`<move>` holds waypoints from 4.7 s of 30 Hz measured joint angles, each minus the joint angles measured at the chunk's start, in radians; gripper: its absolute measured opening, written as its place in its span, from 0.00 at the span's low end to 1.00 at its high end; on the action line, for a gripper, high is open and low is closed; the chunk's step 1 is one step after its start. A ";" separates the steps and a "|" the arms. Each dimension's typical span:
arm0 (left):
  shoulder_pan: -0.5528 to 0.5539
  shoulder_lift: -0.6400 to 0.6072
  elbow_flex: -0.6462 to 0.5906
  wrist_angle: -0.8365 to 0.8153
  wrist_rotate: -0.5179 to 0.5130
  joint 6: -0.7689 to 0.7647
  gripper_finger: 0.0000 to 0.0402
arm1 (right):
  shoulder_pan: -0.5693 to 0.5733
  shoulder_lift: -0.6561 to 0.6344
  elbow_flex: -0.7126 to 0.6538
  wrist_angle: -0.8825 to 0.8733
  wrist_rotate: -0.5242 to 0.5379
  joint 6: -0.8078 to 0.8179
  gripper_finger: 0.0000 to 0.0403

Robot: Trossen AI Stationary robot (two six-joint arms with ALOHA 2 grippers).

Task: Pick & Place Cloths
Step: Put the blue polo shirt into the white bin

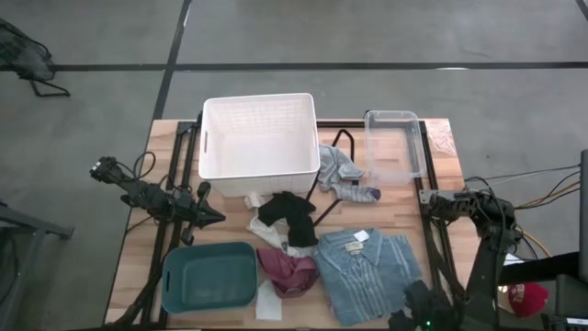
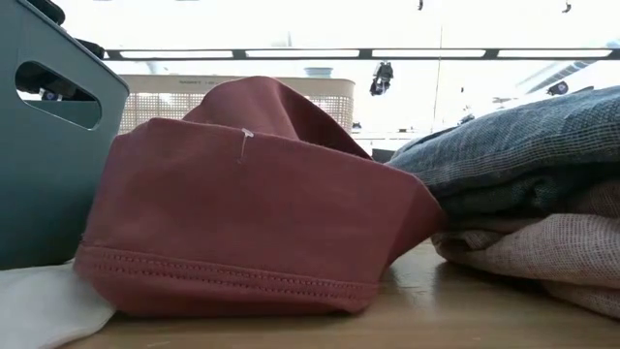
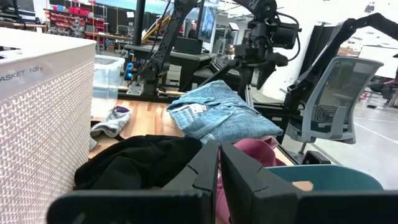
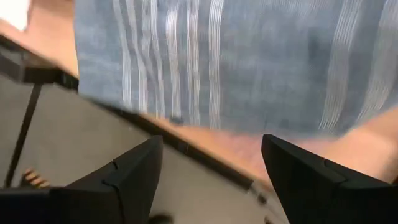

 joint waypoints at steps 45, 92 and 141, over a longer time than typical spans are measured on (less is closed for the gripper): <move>0.000 0.000 0.000 0.000 0.000 0.000 0.06 | -0.127 0.001 -0.341 0.429 -0.105 -1.533 0.65; 0.000 0.000 0.000 0.000 0.000 0.000 0.06 | -0.232 -0.092 -0.118 0.210 -0.163 -1.320 0.12; 0.000 0.000 0.000 0.000 0.000 0.000 0.06 | -0.346 -0.404 -0.161 0.209 0.054 -1.252 0.05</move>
